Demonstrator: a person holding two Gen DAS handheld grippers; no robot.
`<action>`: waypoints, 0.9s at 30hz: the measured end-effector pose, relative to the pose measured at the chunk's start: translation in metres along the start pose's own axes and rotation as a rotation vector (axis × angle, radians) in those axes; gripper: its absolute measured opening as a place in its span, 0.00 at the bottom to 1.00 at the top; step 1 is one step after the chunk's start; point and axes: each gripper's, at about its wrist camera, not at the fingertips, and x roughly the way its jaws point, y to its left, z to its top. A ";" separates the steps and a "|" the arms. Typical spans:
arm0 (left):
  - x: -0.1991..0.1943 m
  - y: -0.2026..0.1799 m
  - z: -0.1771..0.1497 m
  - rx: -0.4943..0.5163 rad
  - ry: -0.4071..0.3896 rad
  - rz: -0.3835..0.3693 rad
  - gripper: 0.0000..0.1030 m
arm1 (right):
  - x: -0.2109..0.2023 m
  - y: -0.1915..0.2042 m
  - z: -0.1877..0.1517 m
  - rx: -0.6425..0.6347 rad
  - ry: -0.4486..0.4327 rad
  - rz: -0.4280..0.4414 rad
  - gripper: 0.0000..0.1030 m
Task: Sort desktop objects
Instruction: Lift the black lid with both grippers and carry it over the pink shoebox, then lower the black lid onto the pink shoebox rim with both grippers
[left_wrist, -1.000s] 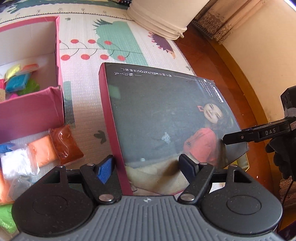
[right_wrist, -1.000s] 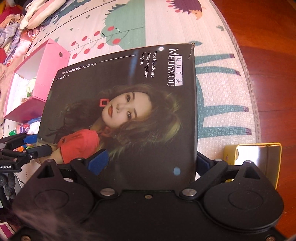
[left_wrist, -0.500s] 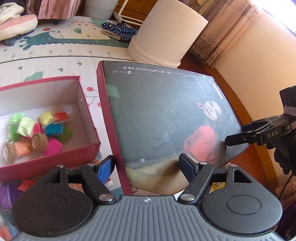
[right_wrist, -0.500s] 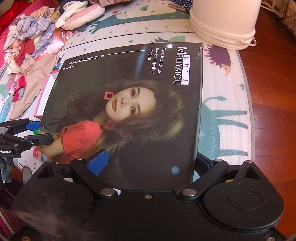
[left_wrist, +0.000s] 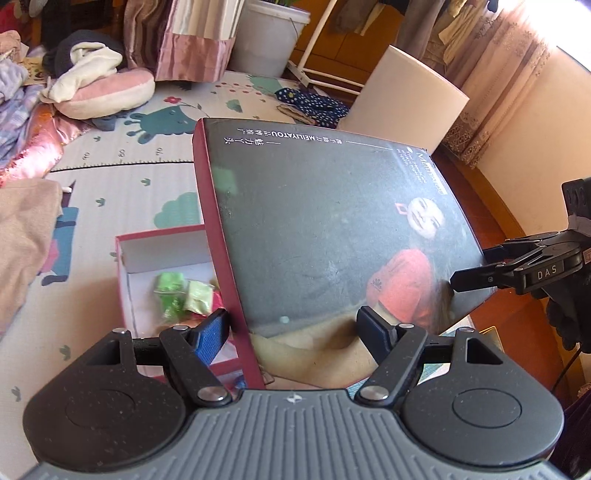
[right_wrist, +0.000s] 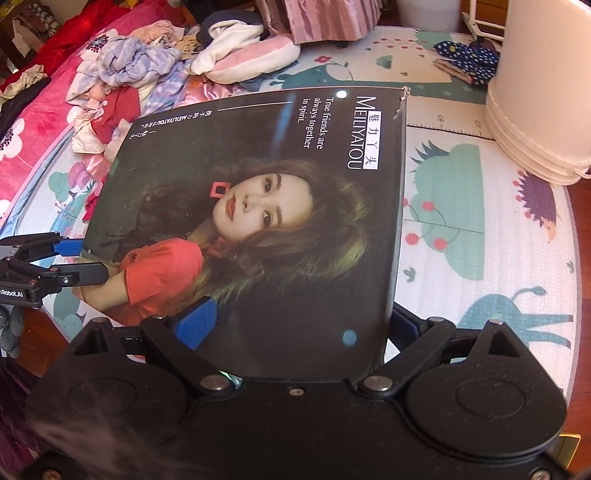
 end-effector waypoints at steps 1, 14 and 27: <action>-0.003 0.006 0.004 0.006 0.002 0.011 0.73 | 0.004 0.007 0.007 -0.002 -0.002 0.010 0.94; 0.026 0.079 0.025 -0.004 0.091 0.041 0.73 | 0.069 0.041 0.046 -0.016 0.055 0.029 0.94; 0.092 0.127 -0.004 -0.081 0.216 0.004 0.73 | 0.136 0.042 0.043 0.019 0.182 -0.014 0.94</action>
